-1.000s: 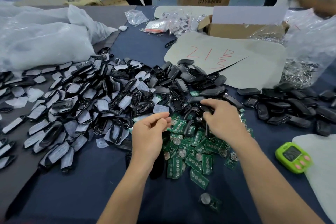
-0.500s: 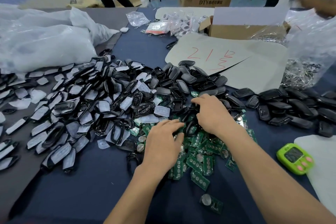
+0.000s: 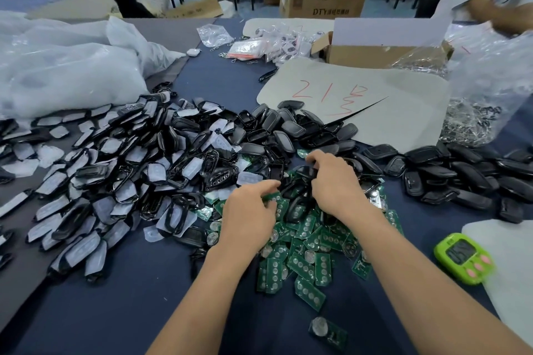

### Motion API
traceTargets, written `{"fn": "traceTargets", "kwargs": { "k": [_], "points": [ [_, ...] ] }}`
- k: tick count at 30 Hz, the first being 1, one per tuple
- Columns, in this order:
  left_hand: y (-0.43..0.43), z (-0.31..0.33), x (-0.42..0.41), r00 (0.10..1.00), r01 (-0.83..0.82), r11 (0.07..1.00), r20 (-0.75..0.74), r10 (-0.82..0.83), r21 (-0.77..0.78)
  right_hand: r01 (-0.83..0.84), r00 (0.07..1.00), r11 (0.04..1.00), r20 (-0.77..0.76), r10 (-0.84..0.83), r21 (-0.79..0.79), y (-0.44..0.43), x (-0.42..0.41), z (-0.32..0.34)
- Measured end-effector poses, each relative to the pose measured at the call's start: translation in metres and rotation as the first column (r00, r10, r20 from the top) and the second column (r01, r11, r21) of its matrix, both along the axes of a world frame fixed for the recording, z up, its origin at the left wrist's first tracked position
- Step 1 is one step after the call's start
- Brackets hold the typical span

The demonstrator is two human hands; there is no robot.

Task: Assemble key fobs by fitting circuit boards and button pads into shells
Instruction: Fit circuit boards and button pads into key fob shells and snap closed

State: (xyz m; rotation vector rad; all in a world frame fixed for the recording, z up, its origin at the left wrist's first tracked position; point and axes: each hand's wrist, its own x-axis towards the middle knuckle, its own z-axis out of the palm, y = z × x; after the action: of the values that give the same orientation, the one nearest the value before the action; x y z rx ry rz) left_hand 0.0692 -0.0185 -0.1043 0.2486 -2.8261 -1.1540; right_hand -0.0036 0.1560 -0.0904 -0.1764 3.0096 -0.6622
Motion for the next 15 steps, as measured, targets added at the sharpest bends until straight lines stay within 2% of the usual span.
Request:
{"fn": "traceTargets", "kwargs": {
  "k": [2, 6, 8, 10, 11, 13, 15],
  "points": [
    [0.000, 0.000, -0.002, 0.999, 0.029, 0.999, 0.014, -0.029, -0.026, 0.024, 0.998, 0.997, -0.060, -0.029, -0.080, -0.001, 0.003, -0.005],
    [0.002, -0.005, -0.001, 0.999, 0.038, 0.998, -0.022, -0.040, -0.058, 0.043, 0.954, 0.940, -0.266, -0.140, -0.339, -0.004, 0.014, -0.017],
    [0.003, -0.008, -0.001, 0.995, 0.028, 0.993, -0.092, -0.039, -0.118, -0.019, 0.910, 0.900, -0.380, -0.165, -0.436, -0.007, 0.018, -0.015],
    [0.006, -0.010, -0.002, 0.974, 0.000, 0.978, -0.222, -0.048, -0.210, -0.100, 0.888, 0.844, -0.430, -0.163, -0.527, -0.010, 0.020, -0.011],
    [0.007, -0.009, -0.002, 0.955, -0.028, 0.978, -0.294, -0.036, -0.209, -0.110, 0.903, 0.800, -0.396, -0.168, -0.590, -0.012, 0.021, -0.007],
    [0.010, -0.005, 0.001, 0.929, -0.075, 0.996, -0.366, 0.052, -0.051, -0.052, 0.965, 0.651, -0.206, -0.163, -0.758, -0.017, 0.025, -0.003],
    [0.007, -0.001, 0.000, 0.922, -0.074, 0.978, -0.359, 0.142, 0.195, 0.056, 0.997, 0.388, 0.028, -0.078, -0.920, -0.023, 0.031, -0.004]
  ]
}}
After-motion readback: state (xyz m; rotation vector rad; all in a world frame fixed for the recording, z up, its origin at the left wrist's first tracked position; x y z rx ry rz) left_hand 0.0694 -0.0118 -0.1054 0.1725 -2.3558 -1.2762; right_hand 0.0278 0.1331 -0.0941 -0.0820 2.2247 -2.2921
